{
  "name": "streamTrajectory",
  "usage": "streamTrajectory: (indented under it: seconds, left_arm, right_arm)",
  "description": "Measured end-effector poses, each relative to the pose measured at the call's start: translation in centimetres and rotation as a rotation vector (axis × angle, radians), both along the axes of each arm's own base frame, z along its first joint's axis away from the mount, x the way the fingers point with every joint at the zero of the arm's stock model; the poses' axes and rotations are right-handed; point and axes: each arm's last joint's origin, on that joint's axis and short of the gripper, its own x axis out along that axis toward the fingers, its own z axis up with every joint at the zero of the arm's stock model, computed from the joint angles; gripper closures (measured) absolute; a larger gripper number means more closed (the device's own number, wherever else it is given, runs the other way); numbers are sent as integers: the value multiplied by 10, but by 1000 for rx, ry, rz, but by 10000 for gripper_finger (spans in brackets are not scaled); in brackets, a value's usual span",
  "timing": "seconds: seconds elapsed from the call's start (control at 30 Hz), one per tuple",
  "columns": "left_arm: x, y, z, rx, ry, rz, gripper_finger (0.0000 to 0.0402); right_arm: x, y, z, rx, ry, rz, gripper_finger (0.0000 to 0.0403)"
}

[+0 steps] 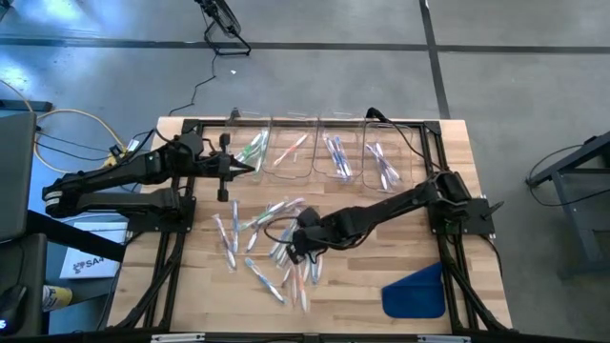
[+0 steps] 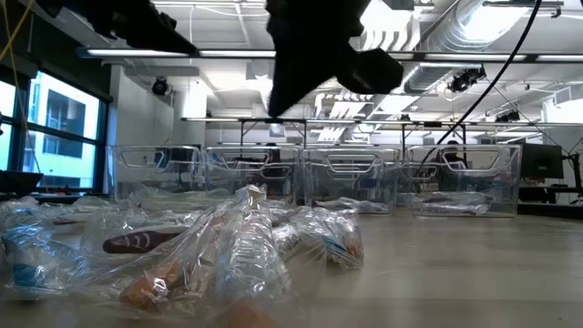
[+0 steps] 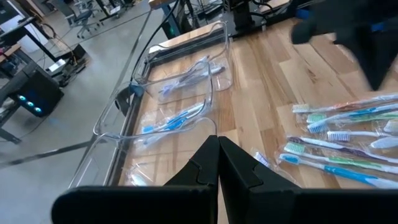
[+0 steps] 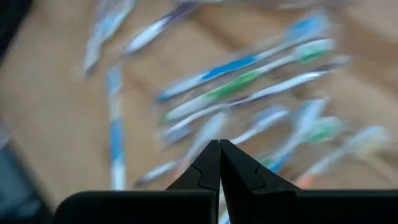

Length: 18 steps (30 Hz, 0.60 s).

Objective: Pick & Place Toothbrushes
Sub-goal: Put the orange toothbrush into the middle left transparent bin

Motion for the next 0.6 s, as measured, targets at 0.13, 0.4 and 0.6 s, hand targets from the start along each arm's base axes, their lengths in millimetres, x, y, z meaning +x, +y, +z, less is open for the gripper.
streamTrajectory:
  seconds: [0.13,0.4,0.6]
  left_arm:
    - [0,0,-2,-1,17,-1,401]
    - [-1,0,-4,-6,44,-2,401]
    - [-2,0,-5,-8,51,-1,401]
  right_arm:
    - [-3,-5,-2,1,27,-93,399]
    - [-19,-3,-8,-6,148,-245,341]
    - [-24,-4,-19,32,154,-367,304]
